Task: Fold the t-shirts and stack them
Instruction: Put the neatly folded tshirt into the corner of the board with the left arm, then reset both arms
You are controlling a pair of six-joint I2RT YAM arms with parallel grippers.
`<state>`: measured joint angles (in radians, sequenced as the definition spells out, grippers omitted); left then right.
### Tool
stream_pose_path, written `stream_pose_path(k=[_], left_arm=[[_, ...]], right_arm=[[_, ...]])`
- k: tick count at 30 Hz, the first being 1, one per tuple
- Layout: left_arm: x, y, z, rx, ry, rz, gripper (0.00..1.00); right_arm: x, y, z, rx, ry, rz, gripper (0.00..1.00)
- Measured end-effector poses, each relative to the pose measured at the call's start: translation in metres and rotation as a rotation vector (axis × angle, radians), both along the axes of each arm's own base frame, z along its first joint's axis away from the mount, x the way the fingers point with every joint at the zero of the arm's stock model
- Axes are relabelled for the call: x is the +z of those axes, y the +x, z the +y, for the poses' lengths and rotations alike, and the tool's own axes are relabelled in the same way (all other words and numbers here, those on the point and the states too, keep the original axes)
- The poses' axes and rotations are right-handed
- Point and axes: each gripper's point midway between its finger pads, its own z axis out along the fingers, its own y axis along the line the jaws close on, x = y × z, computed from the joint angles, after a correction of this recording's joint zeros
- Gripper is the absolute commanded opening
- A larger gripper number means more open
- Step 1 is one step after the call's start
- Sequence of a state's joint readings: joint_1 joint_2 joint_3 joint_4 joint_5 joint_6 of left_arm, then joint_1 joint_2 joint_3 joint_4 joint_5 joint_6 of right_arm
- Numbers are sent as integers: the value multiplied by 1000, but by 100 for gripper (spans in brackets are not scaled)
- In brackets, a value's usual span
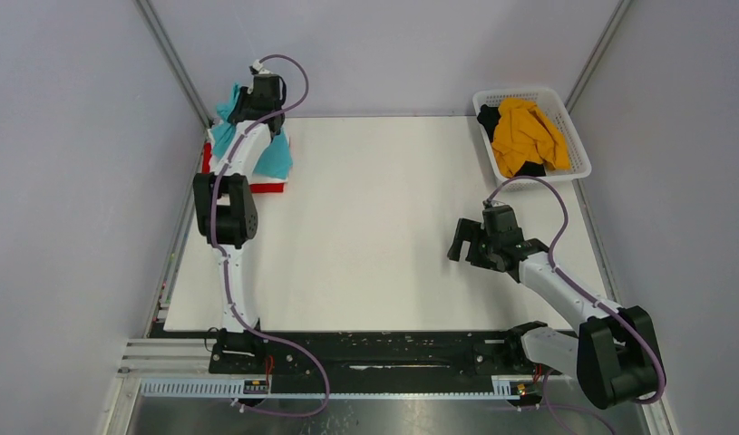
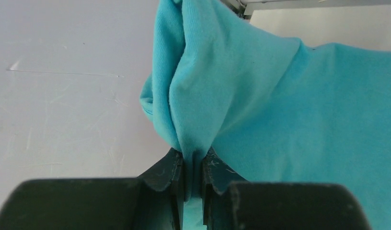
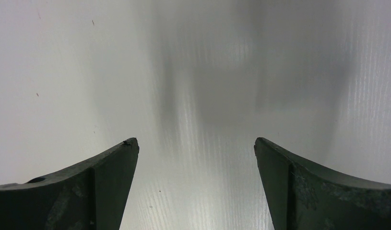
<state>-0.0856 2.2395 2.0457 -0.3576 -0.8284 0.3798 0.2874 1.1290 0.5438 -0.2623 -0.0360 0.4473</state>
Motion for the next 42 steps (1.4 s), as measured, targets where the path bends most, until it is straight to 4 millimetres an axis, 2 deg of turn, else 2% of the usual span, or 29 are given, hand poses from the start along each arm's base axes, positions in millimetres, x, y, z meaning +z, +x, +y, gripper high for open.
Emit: stream_pose_path(k=[4, 8, 10, 11, 13, 14, 15, 16, 22, 26, 31, 35, 39, 42], left_arm=[[-17, 4, 16, 23, -23, 9, 10], [-36, 9, 25, 34, -56, 17, 11], [-43, 12, 29, 40, -69, 16, 15], [-45, 13, 31, 46, -74, 12, 21], [-49, 15, 34, 54, -85, 8, 49], [-50, 16, 35, 60, -94, 1, 67], [-50, 17, 37, 65, -99, -4, 93], [-50, 18, 39, 74, -112, -18, 98], [-51, 16, 56, 115, -168, -58, 99], [-63, 18, 49, 96, -249, -57, 99], [-89, 21, 17, 16, -435, -42, 99], [-109, 16, -17, -56, -612, -17, 99], [-109, 7, -46, -118, -768, -27, 99], [-95, -7, -64, -144, -853, -75, 99]], right_arm=[[1, 2, 0, 1, -2, -2, 100], [2, 3, 0, 1, -2, -4, 100], [2, 3, 0, 1, -2, -3, 99], [2, 3, 0, 1, -2, -3, 99], [1, 3, 0, 1, -2, -2, 100], [1, 3, 0, 1, -3, -1, 100], [1, 2, 0, 1, -3, 0, 99], [1, 2, 0, 1, -3, 1, 99], [0, 4, -3, -11, -19, -5, 99], [1, 4, -4, -14, -22, -10, 100], [5, 5, -4, -14, -17, -25, 99], [8, 6, -3, -14, -14, -36, 99], [11, 7, -3, -15, -10, -49, 100], [15, 8, -3, -15, -6, -62, 100]])
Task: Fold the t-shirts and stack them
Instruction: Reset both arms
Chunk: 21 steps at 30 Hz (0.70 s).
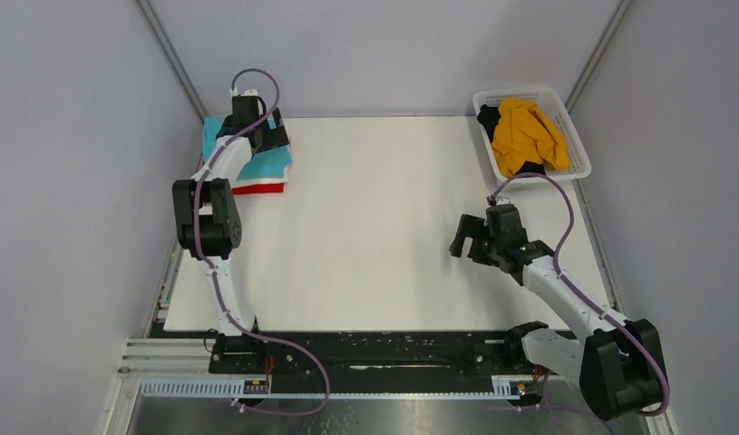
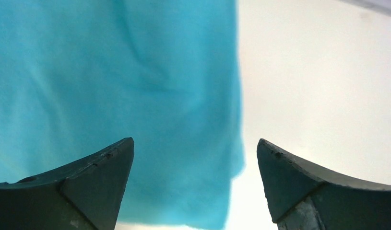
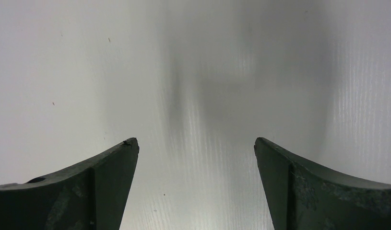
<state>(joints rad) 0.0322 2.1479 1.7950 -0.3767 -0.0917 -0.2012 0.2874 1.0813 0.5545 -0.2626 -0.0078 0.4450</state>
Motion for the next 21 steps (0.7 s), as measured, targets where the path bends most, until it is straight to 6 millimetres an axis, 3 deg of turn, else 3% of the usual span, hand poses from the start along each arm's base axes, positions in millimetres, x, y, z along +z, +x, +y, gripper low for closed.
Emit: stream_pose_path(k=[5, 7, 10, 12, 14, 17, 21], left_arm=[[47, -22, -40, -40, -100, -128, 99], [66, -40, -65, -74, -122, -172, 99], [92, -82, -104, -141, -156, -225, 99], [104, -120, -130, -194, -180, -261, 99], [108, -169, -147, -225, -212, -291, 99], [104, -220, -151, -233, -264, -320, 99], [70, -272, -142, -176, -331, -302, 99]], right_arm=[[10, 2, -1, -7, 5, -44, 99], [16, 2, -2, -12, 10, -72, 99], [26, 2, -3, -17, 23, -116, 99], [32, 0, -4, -22, 31, -146, 99], [36, -2, -6, -30, 36, -180, 100], [40, -5, -11, -49, 39, -219, 99], [37, -10, -17, -82, 36, -244, 99]])
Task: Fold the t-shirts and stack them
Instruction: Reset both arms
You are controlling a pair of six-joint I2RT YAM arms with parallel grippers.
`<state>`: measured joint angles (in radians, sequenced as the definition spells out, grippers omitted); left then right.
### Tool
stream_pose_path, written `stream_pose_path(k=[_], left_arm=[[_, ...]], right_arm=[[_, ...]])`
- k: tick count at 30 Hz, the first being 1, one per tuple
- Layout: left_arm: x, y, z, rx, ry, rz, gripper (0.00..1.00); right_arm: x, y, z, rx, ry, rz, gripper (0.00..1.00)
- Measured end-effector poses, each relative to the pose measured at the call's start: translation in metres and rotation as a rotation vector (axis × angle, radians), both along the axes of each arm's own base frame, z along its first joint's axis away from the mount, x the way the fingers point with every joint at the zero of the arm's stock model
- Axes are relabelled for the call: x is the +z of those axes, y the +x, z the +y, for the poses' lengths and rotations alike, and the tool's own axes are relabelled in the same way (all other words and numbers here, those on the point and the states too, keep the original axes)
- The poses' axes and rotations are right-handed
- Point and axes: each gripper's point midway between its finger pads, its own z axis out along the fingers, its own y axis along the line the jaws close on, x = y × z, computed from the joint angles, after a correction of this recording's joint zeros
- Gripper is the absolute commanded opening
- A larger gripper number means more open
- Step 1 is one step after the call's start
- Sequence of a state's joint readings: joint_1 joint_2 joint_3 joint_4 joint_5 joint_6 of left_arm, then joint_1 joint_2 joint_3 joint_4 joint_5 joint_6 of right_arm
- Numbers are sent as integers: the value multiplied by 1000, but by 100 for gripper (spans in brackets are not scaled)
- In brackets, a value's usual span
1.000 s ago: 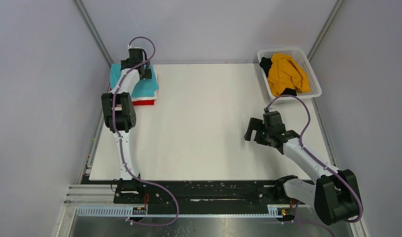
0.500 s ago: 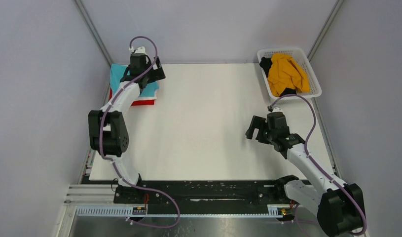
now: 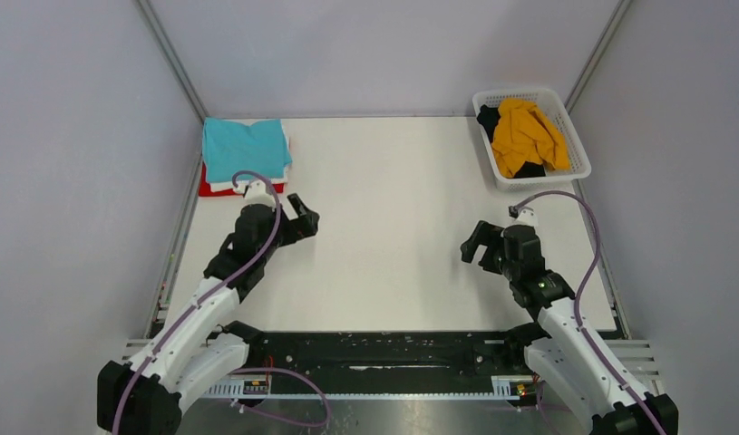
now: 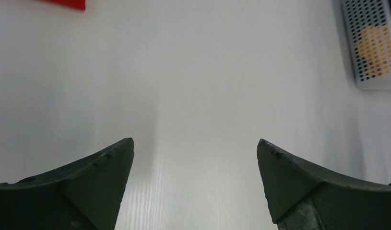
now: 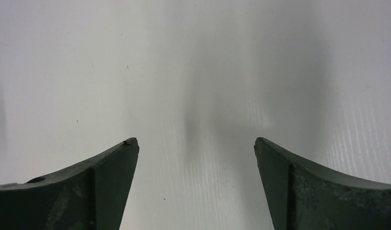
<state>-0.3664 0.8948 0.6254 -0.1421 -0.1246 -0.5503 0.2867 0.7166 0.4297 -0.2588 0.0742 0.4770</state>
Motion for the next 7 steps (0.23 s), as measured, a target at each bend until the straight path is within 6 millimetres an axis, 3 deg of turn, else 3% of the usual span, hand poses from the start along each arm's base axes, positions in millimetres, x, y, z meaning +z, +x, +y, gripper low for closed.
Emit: stream_pose_path(k=[3, 7], left_arm=[[-28, -24, 11, 43, -11, 71, 99], [-27, -35, 22, 95, -21, 71, 99]], right_arm=[[-1, -1, -6, -32, -3, -18, 100], [2, -2, -8, -45, 2, -42, 99]])
